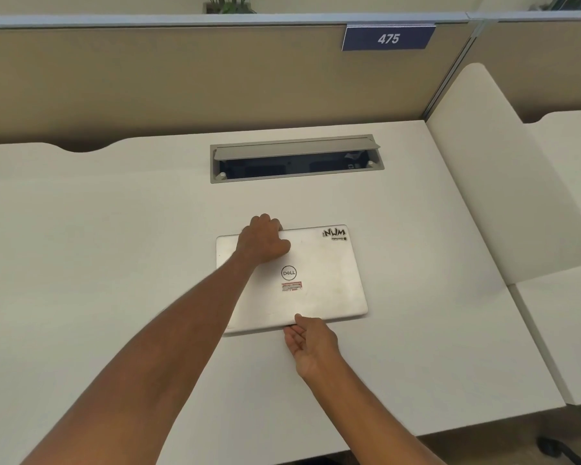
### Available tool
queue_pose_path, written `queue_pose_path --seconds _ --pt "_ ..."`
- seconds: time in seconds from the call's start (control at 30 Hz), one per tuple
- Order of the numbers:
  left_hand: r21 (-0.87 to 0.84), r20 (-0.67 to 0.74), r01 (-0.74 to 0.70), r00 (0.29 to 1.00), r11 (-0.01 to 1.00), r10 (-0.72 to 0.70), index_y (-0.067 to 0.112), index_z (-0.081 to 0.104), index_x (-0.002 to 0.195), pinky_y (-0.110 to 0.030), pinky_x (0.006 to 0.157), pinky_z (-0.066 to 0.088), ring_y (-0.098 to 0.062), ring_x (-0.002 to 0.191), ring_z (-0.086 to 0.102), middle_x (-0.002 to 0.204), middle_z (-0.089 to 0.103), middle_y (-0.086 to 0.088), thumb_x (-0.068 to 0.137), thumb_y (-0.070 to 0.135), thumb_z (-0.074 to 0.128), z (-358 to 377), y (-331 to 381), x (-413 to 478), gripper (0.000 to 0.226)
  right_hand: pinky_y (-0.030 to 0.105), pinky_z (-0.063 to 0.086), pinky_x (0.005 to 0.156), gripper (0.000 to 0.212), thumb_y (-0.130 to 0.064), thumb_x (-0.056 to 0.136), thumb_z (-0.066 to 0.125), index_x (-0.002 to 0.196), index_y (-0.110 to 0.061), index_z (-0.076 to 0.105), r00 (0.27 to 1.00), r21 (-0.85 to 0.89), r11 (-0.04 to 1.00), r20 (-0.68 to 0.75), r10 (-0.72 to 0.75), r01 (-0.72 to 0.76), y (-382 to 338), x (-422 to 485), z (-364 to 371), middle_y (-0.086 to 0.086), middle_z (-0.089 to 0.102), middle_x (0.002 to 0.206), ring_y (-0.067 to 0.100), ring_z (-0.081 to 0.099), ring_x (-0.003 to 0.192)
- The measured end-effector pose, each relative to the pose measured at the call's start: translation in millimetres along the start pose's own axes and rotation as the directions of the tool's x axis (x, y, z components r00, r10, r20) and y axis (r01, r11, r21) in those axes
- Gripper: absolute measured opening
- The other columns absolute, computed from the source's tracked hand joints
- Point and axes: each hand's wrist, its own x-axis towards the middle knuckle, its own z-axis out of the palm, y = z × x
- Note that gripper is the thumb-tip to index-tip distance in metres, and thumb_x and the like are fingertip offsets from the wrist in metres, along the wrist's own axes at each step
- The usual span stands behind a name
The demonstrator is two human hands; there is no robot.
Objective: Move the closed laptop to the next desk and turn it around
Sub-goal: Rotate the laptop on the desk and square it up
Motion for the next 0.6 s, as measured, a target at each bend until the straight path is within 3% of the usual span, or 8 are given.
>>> queue_pose_path --seconds 0.33,0.47,0.6 --pt "-0.042 -0.05 0.099 0.994 0.994 -0.101 0.01 0.066 0.133 -0.045 0.114 0.045 -0.032 0.137 0.053 0.138 0.062 -0.009 0.098 0.036 0.057 -2 -7 -15 0.045 0.033 0.06 0.08 0.016 -0.014 0.1 0.074 0.106 0.0 0.071 0.998 -0.102 0.992 0.007 -0.068 0.068 -7 17 -23 0.015 0.072 0.093 0.025 0.072 0.087" --pt "-0.158 -0.088 0.192 0.974 0.968 -0.208 0.009 0.07 0.128 -0.046 0.113 0.047 -0.034 0.134 0.057 0.134 0.066 -0.009 0.101 0.038 0.054 -1 -10 -30 0.043 0.035 0.061 0.084 0.017 -0.017 0.1 0.075 0.109 -0.003 0.071 0.993 -0.159 0.98 0.004 -0.122 0.121 -21 21 -34 0.014 0.072 0.093 0.024 0.069 0.083" --pt "-0.263 -0.077 0.255 0.956 0.93 -0.284 -0.002 0.073 0.097 -0.048 0.099 0.059 -0.043 0.116 0.07 0.117 0.075 -0.023 0.104 0.049 0.052 4 -18 -47 0.055 0.033 0.059 0.079 0.017 -0.015 0.098 0.076 0.11 -0.004 0.071 0.979 -0.219 0.955 0.015 -0.202 0.201 -39 22 -46 0.011 0.072 0.092 0.02 0.066 0.076"
